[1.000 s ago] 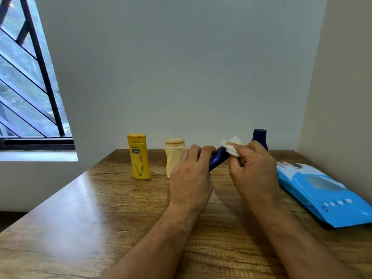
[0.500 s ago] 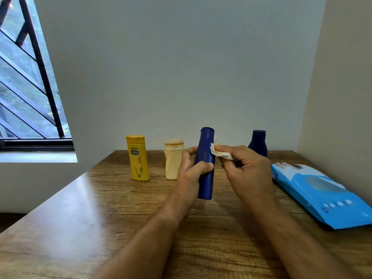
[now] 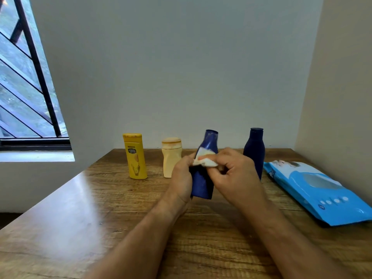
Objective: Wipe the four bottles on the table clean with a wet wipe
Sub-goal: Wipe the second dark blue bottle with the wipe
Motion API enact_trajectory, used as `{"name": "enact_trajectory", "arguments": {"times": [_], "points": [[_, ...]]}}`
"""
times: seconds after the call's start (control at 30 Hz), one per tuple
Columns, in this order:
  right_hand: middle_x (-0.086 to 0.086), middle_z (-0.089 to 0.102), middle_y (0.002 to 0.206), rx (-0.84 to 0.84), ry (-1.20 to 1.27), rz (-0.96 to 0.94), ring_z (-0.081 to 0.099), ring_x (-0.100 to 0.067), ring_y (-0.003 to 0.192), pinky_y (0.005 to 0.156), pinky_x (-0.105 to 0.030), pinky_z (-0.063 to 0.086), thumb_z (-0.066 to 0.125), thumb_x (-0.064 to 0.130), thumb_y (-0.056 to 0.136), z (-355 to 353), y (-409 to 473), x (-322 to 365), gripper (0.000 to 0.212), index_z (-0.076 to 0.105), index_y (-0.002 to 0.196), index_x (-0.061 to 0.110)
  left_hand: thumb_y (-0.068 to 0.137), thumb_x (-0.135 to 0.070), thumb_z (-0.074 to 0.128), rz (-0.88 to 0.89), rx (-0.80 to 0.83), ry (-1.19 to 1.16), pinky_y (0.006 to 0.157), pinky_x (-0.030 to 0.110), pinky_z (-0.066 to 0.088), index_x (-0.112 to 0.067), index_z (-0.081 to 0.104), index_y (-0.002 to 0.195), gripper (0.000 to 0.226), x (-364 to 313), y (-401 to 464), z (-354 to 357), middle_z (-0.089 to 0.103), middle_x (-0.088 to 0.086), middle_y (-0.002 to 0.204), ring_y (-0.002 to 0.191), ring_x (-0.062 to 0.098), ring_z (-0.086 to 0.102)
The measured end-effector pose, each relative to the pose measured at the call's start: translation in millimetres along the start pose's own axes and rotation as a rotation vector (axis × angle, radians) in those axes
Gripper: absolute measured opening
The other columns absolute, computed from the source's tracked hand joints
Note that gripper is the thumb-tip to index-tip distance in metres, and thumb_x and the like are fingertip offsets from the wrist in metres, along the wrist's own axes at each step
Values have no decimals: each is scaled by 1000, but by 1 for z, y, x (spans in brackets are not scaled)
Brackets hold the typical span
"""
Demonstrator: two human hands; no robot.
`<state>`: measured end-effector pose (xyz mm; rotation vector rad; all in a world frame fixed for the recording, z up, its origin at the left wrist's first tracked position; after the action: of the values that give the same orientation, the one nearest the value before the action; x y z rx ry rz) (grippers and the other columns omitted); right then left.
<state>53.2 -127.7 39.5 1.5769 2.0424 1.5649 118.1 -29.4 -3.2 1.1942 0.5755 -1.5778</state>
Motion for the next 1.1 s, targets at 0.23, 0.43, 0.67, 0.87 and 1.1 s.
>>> {"name": "enact_trajectory", "arguments": {"times": [0.23, 0.43, 0.67, 0.87, 1.1], "points": [[15, 58, 91, -151, 60, 56, 55, 7, 83, 69, -3, 44, 66, 12, 90, -18, 2, -5, 28, 71, 115, 23, 97, -15, 36, -3, 55, -8, 64, 33, 54, -9, 68, 104, 34, 3, -1, 6, 73, 7, 79, 68, 18, 67], [16, 65, 97, 309, 71, -13, 62, -3, 88, 79, -18, 52, 74, 18, 83, 20, -7, -2, 25, 76, 105, 29, 100, -17, 38, 47, -136, -88, 55, 27, 51, -7, 60, 86, 28, -9, 4, -15, 65, 5, 61, 52, 12, 64], [14, 65, 99, -31, 50, 97, 59, 1, 87, 76, -10, 50, 66, 18, 90, -8, 2, -13, 28, 70, 114, 32, 102, -20, 38, 22, -36, -27, 64, 32, 58, -9, 65, 100, 30, -1, 3, -6, 75, 6, 76, 65, 14, 71], [13, 67, 94, 59, 82, 114, 61, 0, 84, 74, -13, 50, 70, 21, 87, 0, 2, -14, 21, 74, 107, 27, 102, -20, 41, 19, -96, -110, 80, 39, 54, -6, 64, 109, 27, 0, 5, -11, 70, 14, 92, 81, 22, 66], [14, 70, 94, 298, 136, 54, 65, -2, 87, 81, -23, 56, 74, 20, 83, 16, -7, -6, 17, 76, 99, 27, 104, -25, 40, -3, -52, -155, 77, 39, 55, -19, 63, 127, 33, 2, 7, -11, 72, 15, 101, 83, 24, 69]]}}
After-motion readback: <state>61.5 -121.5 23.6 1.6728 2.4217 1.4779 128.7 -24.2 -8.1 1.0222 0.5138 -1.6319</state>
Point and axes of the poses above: each hand's wrist, its own y-axis towards the middle knuckle, its own z-axis out of the palm, x = y × z, the point moved 7 cm from there along y, towards the middle knuckle
